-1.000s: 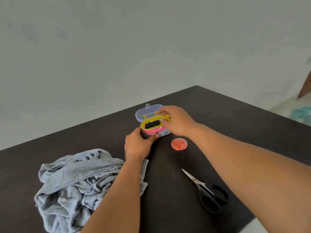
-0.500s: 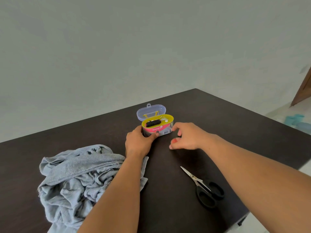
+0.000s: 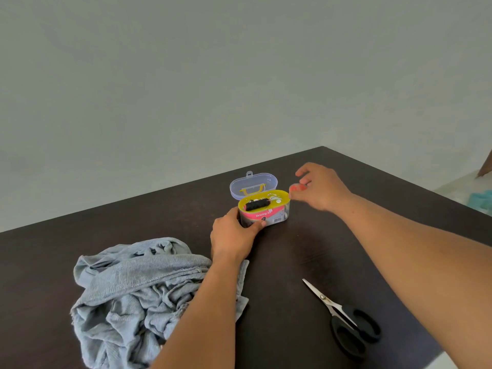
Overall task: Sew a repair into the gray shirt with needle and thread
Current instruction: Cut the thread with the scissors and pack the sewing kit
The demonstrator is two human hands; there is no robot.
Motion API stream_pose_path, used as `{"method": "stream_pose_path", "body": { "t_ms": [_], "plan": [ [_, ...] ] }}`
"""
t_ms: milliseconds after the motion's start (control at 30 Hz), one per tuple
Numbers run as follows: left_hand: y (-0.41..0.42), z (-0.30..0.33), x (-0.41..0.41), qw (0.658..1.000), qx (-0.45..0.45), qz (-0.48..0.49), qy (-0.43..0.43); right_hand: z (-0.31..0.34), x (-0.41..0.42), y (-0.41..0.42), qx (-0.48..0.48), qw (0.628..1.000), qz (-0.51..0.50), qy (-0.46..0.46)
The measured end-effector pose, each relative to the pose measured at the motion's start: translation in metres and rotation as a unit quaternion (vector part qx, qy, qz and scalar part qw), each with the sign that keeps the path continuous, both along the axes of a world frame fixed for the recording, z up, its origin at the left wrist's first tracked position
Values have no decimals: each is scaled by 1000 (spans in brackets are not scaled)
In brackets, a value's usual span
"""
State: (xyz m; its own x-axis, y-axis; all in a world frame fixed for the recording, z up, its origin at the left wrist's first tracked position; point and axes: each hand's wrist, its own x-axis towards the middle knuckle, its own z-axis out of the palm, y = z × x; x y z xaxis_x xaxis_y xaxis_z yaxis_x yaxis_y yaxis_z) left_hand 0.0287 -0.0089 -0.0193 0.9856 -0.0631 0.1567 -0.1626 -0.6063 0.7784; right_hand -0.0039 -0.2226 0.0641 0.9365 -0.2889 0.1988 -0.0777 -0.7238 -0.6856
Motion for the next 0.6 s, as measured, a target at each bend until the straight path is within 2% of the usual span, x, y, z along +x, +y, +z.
{"method": "stream_pose_path", "body": {
  "t_ms": [367,600],
  "plan": [
    [-2,-2,-1,1000,-7,-3,-2,7,16,16,-34,993,105,41],
    [-1,-3,0,1000,-2,0,-5,7,21,16,-13,989,139,51]
  ]
}}
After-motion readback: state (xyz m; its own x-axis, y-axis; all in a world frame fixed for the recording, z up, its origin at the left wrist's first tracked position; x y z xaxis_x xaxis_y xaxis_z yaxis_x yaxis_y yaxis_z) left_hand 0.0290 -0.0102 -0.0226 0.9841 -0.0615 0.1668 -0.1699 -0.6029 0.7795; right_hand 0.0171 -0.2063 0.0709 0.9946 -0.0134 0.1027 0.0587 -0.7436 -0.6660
